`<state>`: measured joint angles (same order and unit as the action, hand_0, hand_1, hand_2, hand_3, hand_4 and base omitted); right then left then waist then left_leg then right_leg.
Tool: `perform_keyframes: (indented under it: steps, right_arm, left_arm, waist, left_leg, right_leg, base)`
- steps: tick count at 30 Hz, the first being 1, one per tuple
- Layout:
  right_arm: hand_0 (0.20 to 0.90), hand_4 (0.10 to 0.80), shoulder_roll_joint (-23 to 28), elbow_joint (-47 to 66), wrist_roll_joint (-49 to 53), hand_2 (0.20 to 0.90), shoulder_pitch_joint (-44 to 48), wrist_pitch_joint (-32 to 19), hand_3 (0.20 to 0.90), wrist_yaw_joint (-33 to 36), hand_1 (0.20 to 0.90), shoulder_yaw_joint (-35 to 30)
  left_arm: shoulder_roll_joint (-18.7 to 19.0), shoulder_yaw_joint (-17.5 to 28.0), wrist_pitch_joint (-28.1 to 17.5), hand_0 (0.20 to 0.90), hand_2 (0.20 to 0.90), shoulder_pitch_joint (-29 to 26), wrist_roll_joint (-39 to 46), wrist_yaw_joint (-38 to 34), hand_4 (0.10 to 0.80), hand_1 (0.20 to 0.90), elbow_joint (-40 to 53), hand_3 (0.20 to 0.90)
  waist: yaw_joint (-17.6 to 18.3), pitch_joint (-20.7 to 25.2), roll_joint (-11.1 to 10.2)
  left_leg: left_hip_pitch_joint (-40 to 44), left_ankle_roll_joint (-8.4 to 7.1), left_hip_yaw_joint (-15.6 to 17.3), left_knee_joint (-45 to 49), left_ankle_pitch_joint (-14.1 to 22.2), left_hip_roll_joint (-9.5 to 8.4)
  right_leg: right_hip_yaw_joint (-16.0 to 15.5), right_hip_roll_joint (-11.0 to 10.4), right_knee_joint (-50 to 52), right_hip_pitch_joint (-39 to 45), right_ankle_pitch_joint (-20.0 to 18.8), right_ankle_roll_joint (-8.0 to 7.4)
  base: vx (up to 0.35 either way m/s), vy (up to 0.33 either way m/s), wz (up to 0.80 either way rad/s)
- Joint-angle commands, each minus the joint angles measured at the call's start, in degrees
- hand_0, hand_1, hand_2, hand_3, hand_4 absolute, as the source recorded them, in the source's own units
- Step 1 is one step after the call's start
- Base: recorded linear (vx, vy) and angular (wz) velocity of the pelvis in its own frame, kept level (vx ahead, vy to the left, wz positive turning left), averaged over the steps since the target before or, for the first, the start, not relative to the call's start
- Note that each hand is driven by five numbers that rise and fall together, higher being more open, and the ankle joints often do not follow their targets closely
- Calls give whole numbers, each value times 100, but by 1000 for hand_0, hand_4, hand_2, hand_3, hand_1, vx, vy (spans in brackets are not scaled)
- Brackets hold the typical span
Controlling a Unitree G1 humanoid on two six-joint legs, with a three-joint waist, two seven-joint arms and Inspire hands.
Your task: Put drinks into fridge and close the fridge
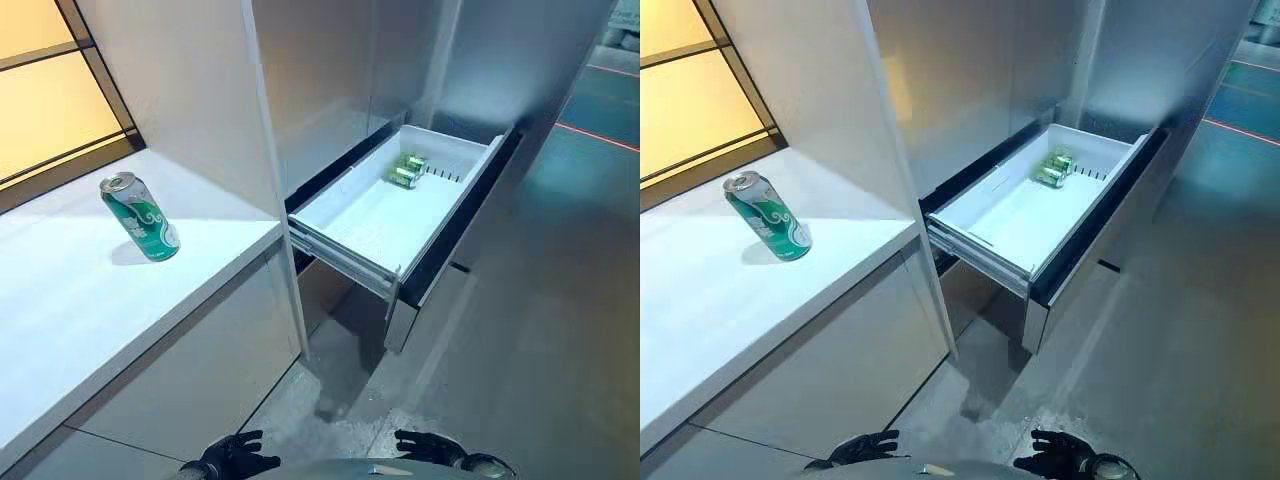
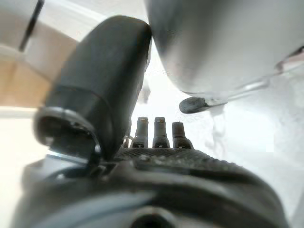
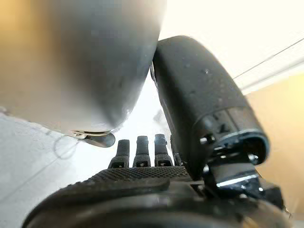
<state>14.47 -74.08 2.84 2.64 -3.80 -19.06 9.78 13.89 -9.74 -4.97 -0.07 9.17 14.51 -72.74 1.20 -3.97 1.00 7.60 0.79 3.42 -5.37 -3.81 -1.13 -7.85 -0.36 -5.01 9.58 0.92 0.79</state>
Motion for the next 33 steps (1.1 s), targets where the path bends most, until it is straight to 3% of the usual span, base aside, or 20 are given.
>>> perform_keyframes:
  steps: [1,8,11,12,14,15,16,17,20,21,22,24,25,26,28,29,30,31,33]
  right_arm:
    - [900,800,46,-358,-11,900,216,-99,900,-123,900,81]
    - [900,800,61,-339,-11,900,237,-60,900,-139,900,80]
    - [900,800,70,-332,-5,900,258,-40,900,-137,900,80]
    - [900,800,81,-328,7,900,268,-34,900,-138,900,84]
    - [900,800,134,-247,5,900,303,39,900,-158,900,92]
    - [900,800,137,-237,5,900,305,48,900,-160,900,93]
    - [900,800,200,-163,1,900,337,110,900,-191,900,92]
    - [900,800,200,-163,1,900,337,110,900,-191,900,92]
    - [900,800,344,22,-2,900,389,256,900,-270,900,66]
    - [900,800,366,57,0,900,394,281,900,-282,900,67]
    - [900,800,383,76,3,900,396,293,900,-294,900,70]
    - [900,800,447,99,43,900,404,261,900,-333,900,113]
    - [900,800,449,94,41,900,401,250,900,-336,900,110]
    - [900,800,439,41,45,900,384,176,900,-331,900,110]
    - [900,800,430,23,49,900,384,157,900,-326,900,112]
    - [900,800,394,-40,28,900,349,72,900,-307,900,111]
    - [900,800,389,-50,25,900,345,60,900,-303,900,111]
    - [900,800,310,-157,20,900,286,-70,900,-230,900,144]
    - [900,800,263,-218,21,900,241,-147,900,-179,900,163]
  left_arm:
    - [-128,-122,-12,900,900,-222,88,187,800,900,-288,900]
    - [-106,-82,-139,900,900,-251,276,146,800,900,-256,900]
    - [-101,-58,-430,900,900,-258,438,247,800,900,-201,900]
    - [-89,-61,-577,900,900,-266,547,438,800,900,-141,900]
    - [-75,-172,-594,900,900,-299,1086,1481,800,900,239,900]
    - [-73,-185,-579,900,900,-301,1131,1542,800,900,278,900]
    - [-46,-289,-296,900,900,-338,1564,2408,800,900,725,900]
    - [-46,-289,-296,900,900,-338,1564,2408,800,900,725,900]
    - [93,-497,887,900,900,-451,2295,3733,800,900,2258,900]
    - [129,-525,977,900,900,-473,2399,3965,800,900,2452,900]
    - [162,-524,1046,900,900,-495,2513,4156,800,900,2597,900]
    - [363,-394,1585,900,900,-722,3357,5305,800,900,3621,900]
    - [379,-349,1678,900,900,-754,3494,5419,800,900,3817,900]
    - [395,-186,2056,900,900,-875,4129,5636,800,900,4511,900]
    - [398,-162,2060,900,900,-901,4311,5735,800,900,4626,900]
    - [389,-23,2155,900,900,-978,4852,5605,800,900,5323,900]
    - [387,-12,2129,900,900,-986,4925,5595,800,900,5379,900]
    - [415,129,1909,900,900,-1129,5592,5162,800,900,6145,900]
    - [468,238,1285,900,900,-1231,5863,4563,800,900,6750,900]
  waist:
    - [-129,-40,-31]
    - [-131,-46,-25]
    - [-133,-54,-16]
    - [-133,-59,-12]
    - [-133,-77,11]
    - [-135,-79,13]
    - [-139,-100,35]
    - [-139,-100,35]
    - [-161,-144,88]
    - [-162,-148,96]
    - [-163,-151,101]
    - [-168,-168,125]
    - [-170,-168,127]
    - [-176,-182,127]
    - [-181,-164,124]
    - [-179,-155,117]
    - [-180,-148,116]
    - [-175,-125,103]
    - [-178,-105,96]
  left_leg:
    - [103,232,282,339,888,-248]
    - [99,230,281,336,886,-247]
    - [95,224,270,328,877,-249]
    - [93,217,269,326,872,-248]
    - [77,206,277,311,860,-238]
    - [75,207,278,310,859,-237]
    - [61,204,281,298,850,-232]
    - [61,204,281,298,850,-232]
    - [41,211,285,264,834,-219]
    - [35,215,284,260,832,-217]
    - [34,217,284,256,830,-216]
    - [44,227,279,205,811,-206]
    - [48,228,276,199,811,-206]
    - [92,233,258,161,817,-202]
    - [69,234,257,160,813,-202]
    - [102,242,243,127,819,-200]
    - [99,243,243,125,820,-199]
    - [138,261,208,91,837,-201]
    - [151,275,181,81,848,-205]
  right_leg:
    - [-229,-172,601,-320,321,-307]
    - [-233,-173,602,-326,322,-307]
    - [-229,-170,603,-335,321,-307]
    - [-226,-171,605,-338,318,-312]
    - [-218,-166,611,-366,315,-322]
    - [-217,-165,612,-368,315,-322]
    - [-211,-162,609,-389,304,-329]
    - [-211,-162,609,-389,304,-329]
    - [-200,-163,610,-435,271,-347]
    - [-197,-164,613,-447,265,-352]
    - [-192,-164,615,-454,260,-354]
    - [-162,-162,620,-483,225,-370]
    - [-156,-161,620,-482,224,-370]
    - [-138,-157,629,-463,232,-375]
    - [-128,-155,627,-487,221,-374]
    - [-100,-146,633,-476,235,-371]
    - [-97,-145,633,-480,236,-369]
    - [-64,-129,626,-454,258,-361]
    - [-38,-123,622,-439,274,-359]
  base:
    - [0,0,0]
    - [0,0,0]
    - [0,0,0]
    - [0,0,0]
    - [0,0,0]
    - [-45,16,-2]
    - [-32,12,-2]
    - [-51,22,-4]
    - [-48,20,-2]
    - [-38,16,-3]
    - [-36,16,-5]
    - [-40,10,-8]
    - [-26,-3,-8]
    - [-15,-6,-4]
    - [0,0,0]
    - [1,-5,3]
    - [0,0,0]
    - [0,0,0]
    - [0,0,0]
